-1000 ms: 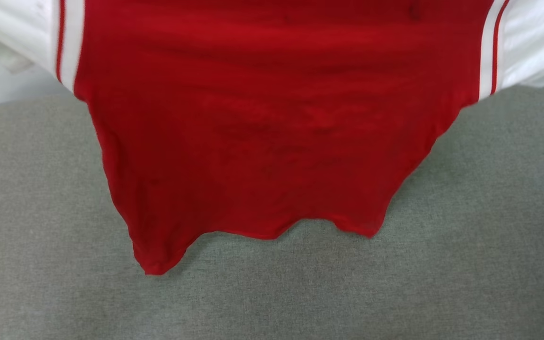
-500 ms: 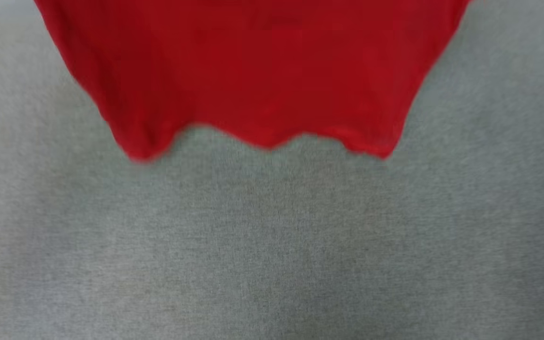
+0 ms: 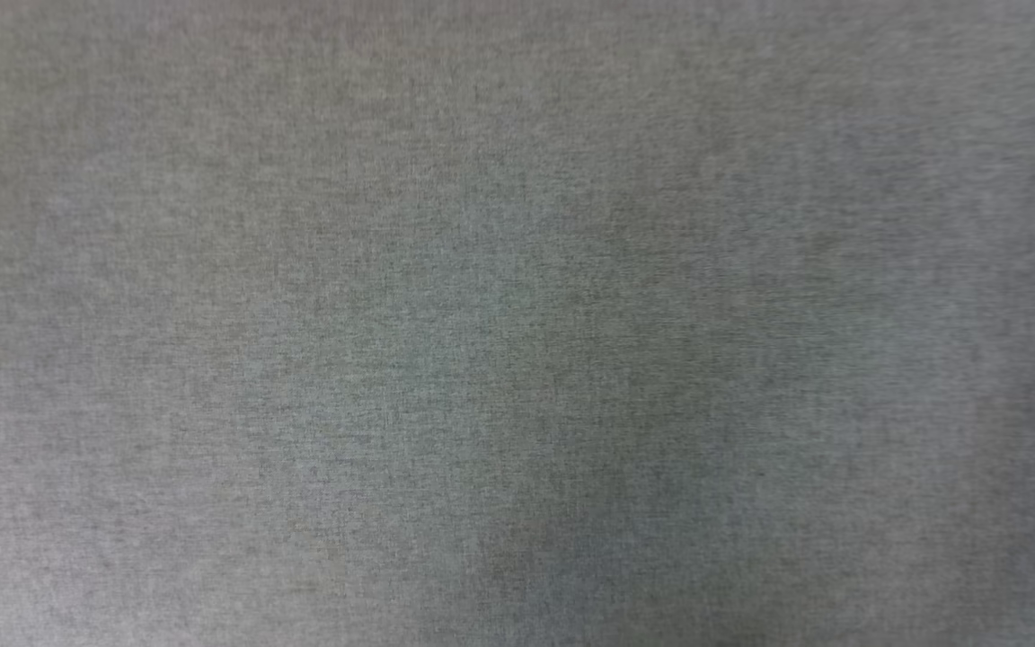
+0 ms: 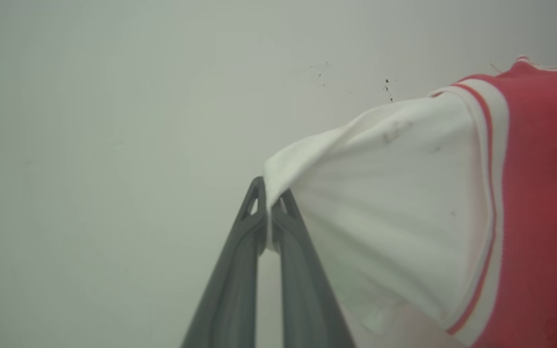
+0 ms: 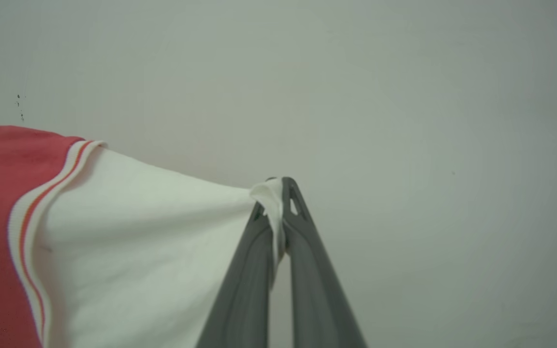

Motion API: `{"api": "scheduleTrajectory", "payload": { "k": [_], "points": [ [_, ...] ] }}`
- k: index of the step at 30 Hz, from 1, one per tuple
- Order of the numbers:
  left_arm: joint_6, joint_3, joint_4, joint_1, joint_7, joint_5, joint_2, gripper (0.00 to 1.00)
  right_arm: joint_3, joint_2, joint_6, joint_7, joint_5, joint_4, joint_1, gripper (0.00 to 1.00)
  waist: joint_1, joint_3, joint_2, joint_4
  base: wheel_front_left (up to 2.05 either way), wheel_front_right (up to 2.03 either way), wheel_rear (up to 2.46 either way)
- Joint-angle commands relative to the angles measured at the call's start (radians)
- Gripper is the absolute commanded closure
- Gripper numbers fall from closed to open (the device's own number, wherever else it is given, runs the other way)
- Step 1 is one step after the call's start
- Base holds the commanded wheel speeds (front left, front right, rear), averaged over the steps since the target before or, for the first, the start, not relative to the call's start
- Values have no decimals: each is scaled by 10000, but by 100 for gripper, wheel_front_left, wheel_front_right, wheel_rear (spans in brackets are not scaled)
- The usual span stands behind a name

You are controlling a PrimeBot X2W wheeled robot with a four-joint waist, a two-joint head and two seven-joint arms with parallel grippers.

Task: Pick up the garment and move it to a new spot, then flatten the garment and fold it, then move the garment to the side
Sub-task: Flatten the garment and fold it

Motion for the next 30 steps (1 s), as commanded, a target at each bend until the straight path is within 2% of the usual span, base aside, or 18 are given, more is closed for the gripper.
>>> {"api": "scheduleTrajectory", "payload": {
  "k": [1, 2, 3, 10, 16, 23, 30],
  "points": [
    [1, -17, 176, -179, -104, 63, -10, 100, -63, 37, -10, -144, -144, 132, -179, 100, -3, 250, 0, 99, 0, 0, 0],
    [-73, -92, 466, -407, -278, 140, -129, 100, -123, 89, -10, -375, -271, 411, -370, 100, -3, 323, 0, 112, 0, 0, 0],
    [-288, -386, 1555, -778, -879, 237, -611, 100, -84, 429, -8, -1048, -613, 1474, -685, 100, -3, 509, 0, 169, 0, 0, 0],
    [-562, -839, 2604, 252, -1765, 87, -1237, 100, 289, 643, -8, -1814, -419, 2642, 73, 100, -3, 440, 0, 235, 0, 0, 0],
    [-672, -1160, 2950, 2153, -2531, -149, -1652, 100, 658, 608, -7, -2104, 247, 3177, 1538, 100, -3, -164, 0, 292, 0, 0, 0],
    [-584, -1460, 2550, 5397, -2904, -471, -1876, 100, 1285, 294, -7, -1858, 1741, 2812, 4448, 100, -3, -1435, 0, 375, 0, 0, 0],
    [26, -1792, 1399, 9123, -2788, -848, -1699, 100, 1895, -348, -7, -1074, 3536, 1377, 8273, 100, -3, -2782, 0, 480, 0, 0, 0]
  ]
}}
